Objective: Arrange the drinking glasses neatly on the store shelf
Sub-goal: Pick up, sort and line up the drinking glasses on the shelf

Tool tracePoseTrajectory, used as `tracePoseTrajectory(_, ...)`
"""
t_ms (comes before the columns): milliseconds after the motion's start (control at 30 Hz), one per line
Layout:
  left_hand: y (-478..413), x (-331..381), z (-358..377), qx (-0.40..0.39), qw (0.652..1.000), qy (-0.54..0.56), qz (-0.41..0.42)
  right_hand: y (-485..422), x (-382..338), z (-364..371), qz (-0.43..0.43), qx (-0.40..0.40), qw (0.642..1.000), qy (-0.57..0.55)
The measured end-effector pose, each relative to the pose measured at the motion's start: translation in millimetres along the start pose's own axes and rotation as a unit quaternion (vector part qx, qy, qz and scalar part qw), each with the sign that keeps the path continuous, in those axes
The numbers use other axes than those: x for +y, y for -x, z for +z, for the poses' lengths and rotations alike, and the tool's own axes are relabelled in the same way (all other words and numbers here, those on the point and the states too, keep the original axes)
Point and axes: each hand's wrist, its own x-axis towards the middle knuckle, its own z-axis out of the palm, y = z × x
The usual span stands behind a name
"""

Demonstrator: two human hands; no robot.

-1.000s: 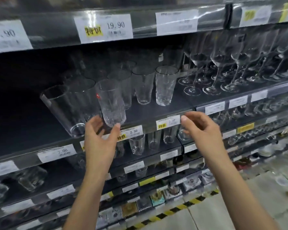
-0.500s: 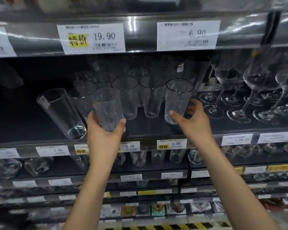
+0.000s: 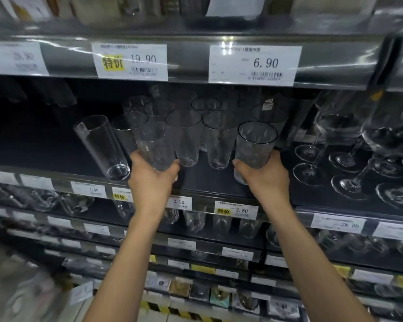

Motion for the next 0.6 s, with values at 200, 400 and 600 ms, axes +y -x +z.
tracePoseTrajectory(200,14,-5,-8,0.036,0.998,0.005,0.042,16,4,-10,-0.041,-0.017,0.998,-0.04)
tracePoseTrajectory(400,33,9,-38,0.045,0.992,0.096,0.067,44,-18,-31,-0.132,-0.089,0.974,-0.161)
tracePoseTrajectory(600,73,-6,-78,-0.022,0.965,0.258,0.033,67,-31,-13,-0.11,-0.235,0.907,-0.332)
